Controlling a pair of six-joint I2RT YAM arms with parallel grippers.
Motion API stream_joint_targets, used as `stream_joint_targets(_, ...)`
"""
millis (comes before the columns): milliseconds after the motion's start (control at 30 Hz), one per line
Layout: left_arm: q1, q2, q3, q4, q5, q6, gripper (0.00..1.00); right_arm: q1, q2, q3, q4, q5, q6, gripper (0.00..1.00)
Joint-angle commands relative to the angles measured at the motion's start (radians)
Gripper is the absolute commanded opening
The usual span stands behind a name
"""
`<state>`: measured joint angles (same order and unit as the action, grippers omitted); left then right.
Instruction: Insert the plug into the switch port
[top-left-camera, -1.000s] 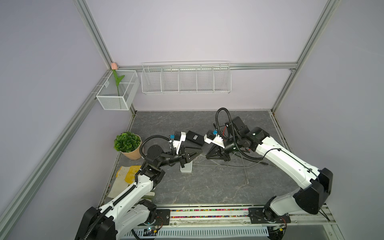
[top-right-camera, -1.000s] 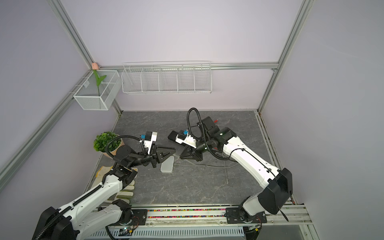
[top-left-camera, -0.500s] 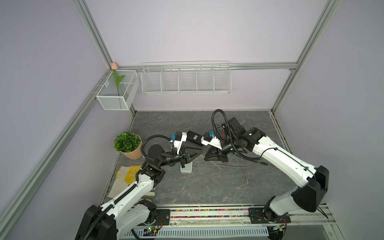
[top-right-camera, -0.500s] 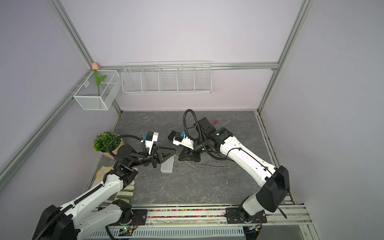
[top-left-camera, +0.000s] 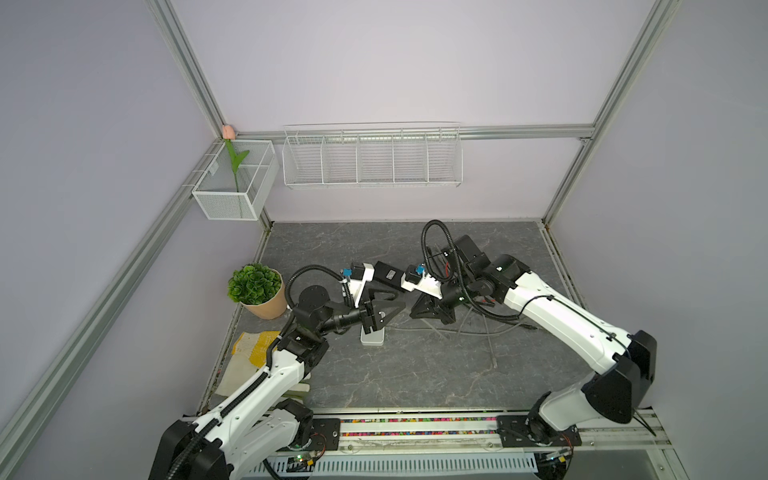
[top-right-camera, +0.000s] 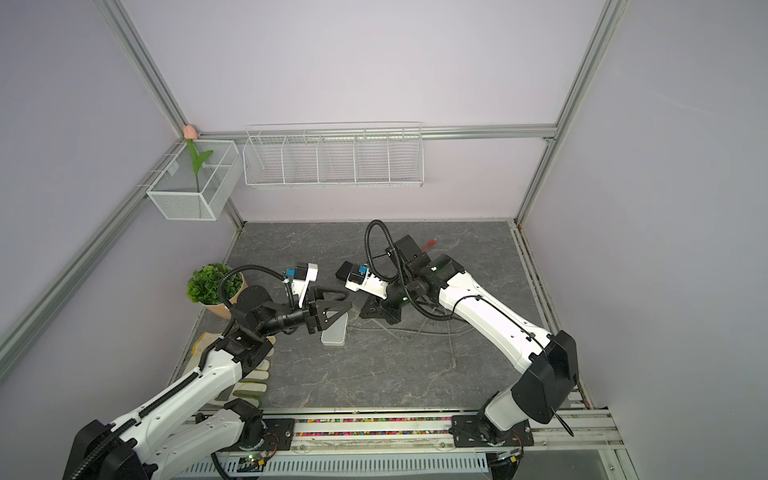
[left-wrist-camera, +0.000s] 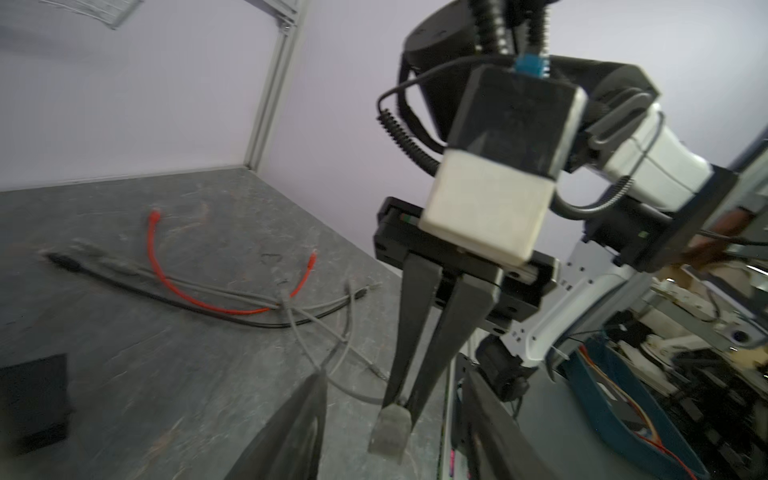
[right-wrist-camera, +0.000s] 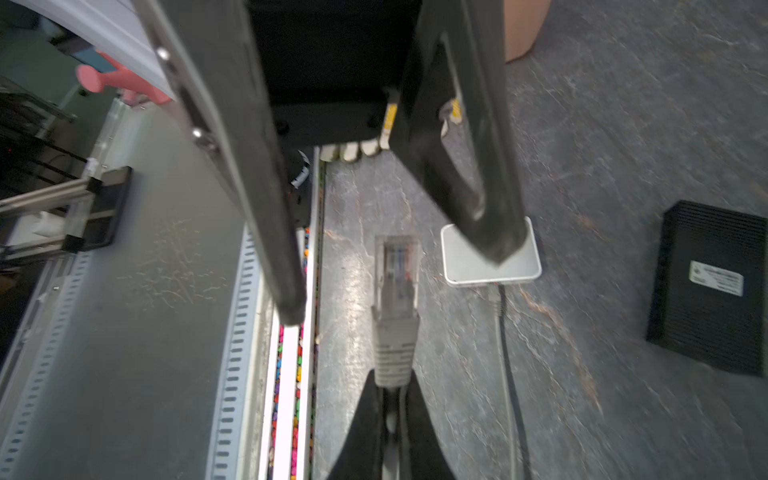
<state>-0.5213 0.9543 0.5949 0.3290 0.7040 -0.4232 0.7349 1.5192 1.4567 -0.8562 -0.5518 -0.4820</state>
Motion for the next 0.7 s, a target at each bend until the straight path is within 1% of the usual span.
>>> stream_joint_targets(0,0.028,-0.022,0.054,-0.259,-0.321,0.051,0.57,0.027,0.01,-0.018,-0.004,0.238,0.021,0.07)
stream_joint_targets(33,0.045,-0.013,0.051,-0.275,-0.346,0.03,0.56,0.04,0.026,-0.021,-0.003,0.307,0.024,0.07)
stream_joint_targets(100,0.091,0.023,0.038,-0.293,-0.345,-0.02,0.56,0.071,0.077,-0.023,-0.014,0.436,0.029,0.07)
stream_joint_targets(200,0.129,0.097,0.021,-0.328,-0.363,-0.057,0.53,0.108,0.155,-0.027,-0.022,0.528,0.033,0.07)
stream_joint_targets(267,0.132,0.136,0.008,-0.344,-0.383,-0.066,0.5,0.124,0.196,-0.039,-0.016,0.564,0.039,0.07)
stream_joint_targets(400,0.132,0.18,-0.041,-0.34,-0.414,-0.096,0.48,0.156,0.244,-0.084,0.034,0.624,0.05,0.07)
stream_joint_targets(667,0.132,0.188,-0.121,-0.341,-0.451,-0.114,0.45,0.213,0.305,-0.15,0.164,0.653,0.057,0.07)
